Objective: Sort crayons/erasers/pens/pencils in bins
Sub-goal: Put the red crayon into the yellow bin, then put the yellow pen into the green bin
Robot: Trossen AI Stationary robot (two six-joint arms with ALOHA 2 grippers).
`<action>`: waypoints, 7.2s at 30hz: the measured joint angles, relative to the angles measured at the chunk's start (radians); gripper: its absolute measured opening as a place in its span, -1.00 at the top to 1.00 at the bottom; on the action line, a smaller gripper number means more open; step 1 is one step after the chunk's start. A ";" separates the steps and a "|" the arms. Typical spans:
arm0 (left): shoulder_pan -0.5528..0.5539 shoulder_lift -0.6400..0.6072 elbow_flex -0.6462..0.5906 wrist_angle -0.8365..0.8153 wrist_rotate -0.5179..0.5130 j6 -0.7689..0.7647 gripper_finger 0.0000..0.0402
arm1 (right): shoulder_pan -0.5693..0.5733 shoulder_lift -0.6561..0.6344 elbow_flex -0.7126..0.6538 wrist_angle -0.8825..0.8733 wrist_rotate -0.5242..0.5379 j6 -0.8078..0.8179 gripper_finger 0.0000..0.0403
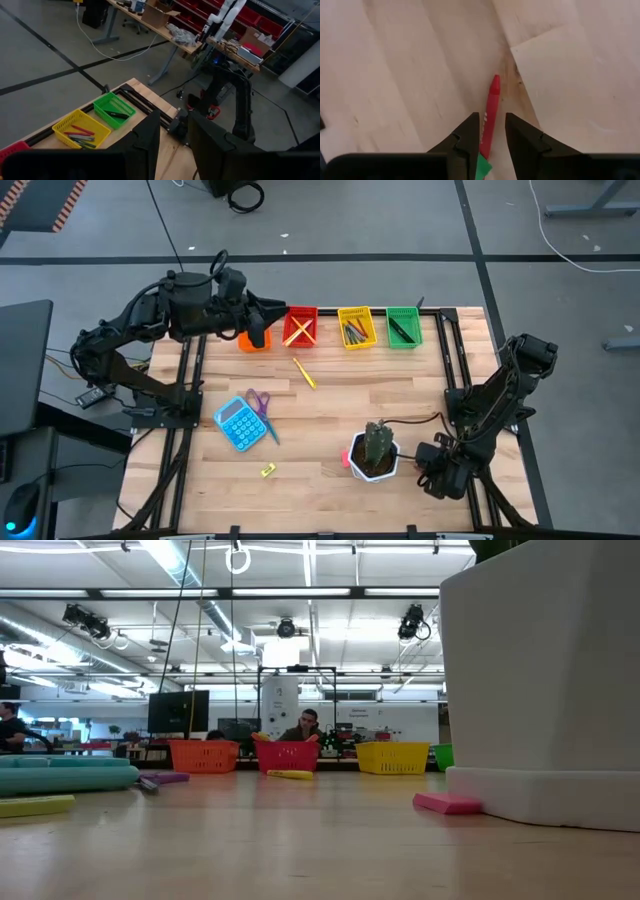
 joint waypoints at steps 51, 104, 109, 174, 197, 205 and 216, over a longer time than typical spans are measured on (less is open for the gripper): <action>0.000 0.000 0.000 0.001 -0.011 -0.001 0.47 | -0.069 -0.287 -0.014 -0.229 0.104 0.084 0.84; 0.359 0.000 0.000 0.027 -0.086 0.468 0.47 | -1.673 0.268 0.561 0.136 -0.198 -1.007 0.84; 0.359 -0.002 0.000 0.025 -0.086 0.480 0.47 | -1.704 0.316 0.559 0.137 -0.192 -1.006 0.84; 0.051 0.150 -0.001 -0.789 0.103 -0.199 0.47 | -1.393 -0.273 0.558 -0.475 -0.186 -0.952 0.52; -0.015 0.520 -0.001 -0.651 0.055 1.065 0.47 | -1.193 -0.345 0.558 -0.562 -0.157 -0.811 0.52; 0.145 0.646 -0.001 -0.496 0.230 1.385 0.46 | -1.154 -0.345 0.558 -0.592 -0.101 -0.770 0.52; 0.313 0.747 -0.001 -0.480 0.408 1.578 0.16 | -1.149 -0.345 0.558 -0.626 -0.007 -0.660 0.52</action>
